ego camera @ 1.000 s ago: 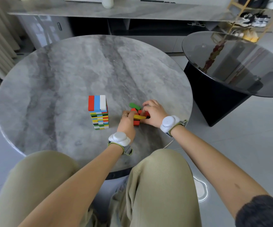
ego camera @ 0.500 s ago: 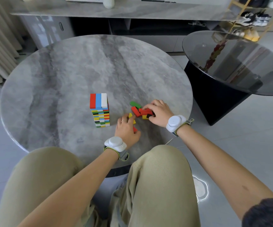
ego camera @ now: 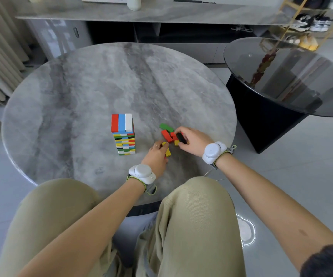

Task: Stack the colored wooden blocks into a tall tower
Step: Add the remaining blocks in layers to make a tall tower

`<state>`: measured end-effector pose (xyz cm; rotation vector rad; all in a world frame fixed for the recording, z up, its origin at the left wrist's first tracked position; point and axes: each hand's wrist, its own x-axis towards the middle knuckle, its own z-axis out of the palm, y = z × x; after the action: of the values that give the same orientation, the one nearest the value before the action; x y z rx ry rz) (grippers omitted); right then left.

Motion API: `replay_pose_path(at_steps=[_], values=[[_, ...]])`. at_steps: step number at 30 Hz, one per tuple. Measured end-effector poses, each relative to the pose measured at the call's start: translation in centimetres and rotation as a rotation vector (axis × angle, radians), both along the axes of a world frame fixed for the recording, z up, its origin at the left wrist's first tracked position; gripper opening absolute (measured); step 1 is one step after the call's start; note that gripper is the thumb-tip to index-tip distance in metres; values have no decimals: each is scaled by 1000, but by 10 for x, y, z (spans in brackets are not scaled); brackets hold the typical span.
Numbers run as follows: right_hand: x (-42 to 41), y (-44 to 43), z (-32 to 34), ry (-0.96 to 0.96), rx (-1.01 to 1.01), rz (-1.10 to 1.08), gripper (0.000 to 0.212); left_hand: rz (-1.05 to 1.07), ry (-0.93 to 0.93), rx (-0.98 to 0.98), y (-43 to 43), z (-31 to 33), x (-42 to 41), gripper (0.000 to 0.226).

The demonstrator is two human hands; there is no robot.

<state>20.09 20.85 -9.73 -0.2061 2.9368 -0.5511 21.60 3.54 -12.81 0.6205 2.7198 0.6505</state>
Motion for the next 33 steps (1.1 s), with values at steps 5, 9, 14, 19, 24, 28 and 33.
replay_pose_path(at_steps=[5,9,14,19,24,28,33], values=[[1,-22,-1,-102,-57,97,33,12,-28,77,-10,1,3,57],[2,-25,-5,-84,26,39,31,66,-17,106,-8,2,0,59],[5,-25,-9,-141,-55,81,36,135,-32,174,-4,5,-2,65],[3,-26,-11,-181,-106,78,47,163,-7,208,-2,6,0,63],[2,-25,-13,-200,-94,64,49,180,-13,214,-3,7,1,62],[10,-27,-2,-39,72,-49,45,173,-35,187,-6,10,0,80],[20,-45,-8,-38,168,-173,75,145,-78,78,-21,12,0,91]])
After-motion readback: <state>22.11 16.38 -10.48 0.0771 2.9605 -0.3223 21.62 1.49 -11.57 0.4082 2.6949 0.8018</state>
